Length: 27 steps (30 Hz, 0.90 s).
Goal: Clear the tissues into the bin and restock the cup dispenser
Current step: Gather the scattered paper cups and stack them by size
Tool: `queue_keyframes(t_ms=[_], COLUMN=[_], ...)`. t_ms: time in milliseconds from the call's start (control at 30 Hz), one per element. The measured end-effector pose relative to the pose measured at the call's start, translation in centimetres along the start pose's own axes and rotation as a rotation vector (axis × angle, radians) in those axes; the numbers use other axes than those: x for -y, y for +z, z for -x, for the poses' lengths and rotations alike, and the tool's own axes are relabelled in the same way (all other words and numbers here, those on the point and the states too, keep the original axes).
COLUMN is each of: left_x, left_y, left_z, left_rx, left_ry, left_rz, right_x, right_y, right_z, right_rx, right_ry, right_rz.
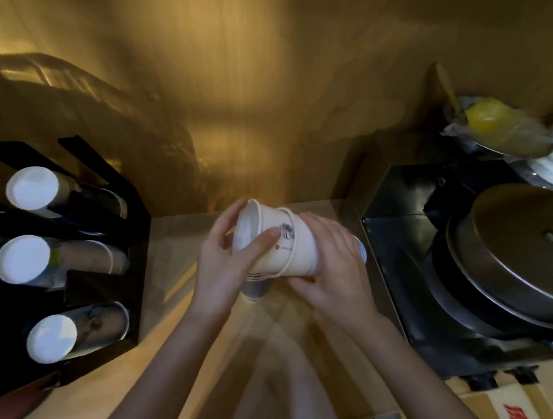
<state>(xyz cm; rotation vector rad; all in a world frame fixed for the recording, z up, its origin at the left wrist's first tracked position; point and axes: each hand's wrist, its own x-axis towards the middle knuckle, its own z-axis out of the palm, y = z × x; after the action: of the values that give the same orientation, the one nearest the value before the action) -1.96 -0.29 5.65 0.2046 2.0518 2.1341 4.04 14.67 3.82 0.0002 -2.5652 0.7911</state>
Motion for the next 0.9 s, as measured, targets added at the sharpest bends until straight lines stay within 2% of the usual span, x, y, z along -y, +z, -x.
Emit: queue_keyframes(t_ms=[133,233,333,433,533,767,900], left_x=[-1.6,-2.4,-3.2,-3.8,-3.3,1.8,5.3], left_y=[1.6,3.4,5.8,8.2,9.9,11.2,11.9], left_z=[-1.9,-2.4,-2.8,-3.6,-4.3,-4.9,-5.0], left_rx=[0.010,0.059,0.113,0.191,0.256,0.396,0.511], left_ry=[0.015,0.040,0.143,0.332,0.404,0.342,0.268], left_rz=[0.023,-0.046,-0.251,-0.516,-0.655,-0.789,-0.911], right_x=[-1.5,-2.5,-3.7,-5.1,-6.6,-9.1,-10.8], right_y=[-1.6,-2.3,-2.9,-3.2,-2.8,0.0,1.2], right_z=[-0.2,-0.4,-0.7,-1.3,-1.4,0.9,1.8], right_rx=[-0.093,-0.131,-0.135,-0.086,-0.069,-0.048,0.043], right_ry=[0.099,0.156,0.228,0.379,0.441,0.535,0.485], right_rz=[-0.076,-0.089,-0.120,-0.274,-0.405,-0.437,-0.283])
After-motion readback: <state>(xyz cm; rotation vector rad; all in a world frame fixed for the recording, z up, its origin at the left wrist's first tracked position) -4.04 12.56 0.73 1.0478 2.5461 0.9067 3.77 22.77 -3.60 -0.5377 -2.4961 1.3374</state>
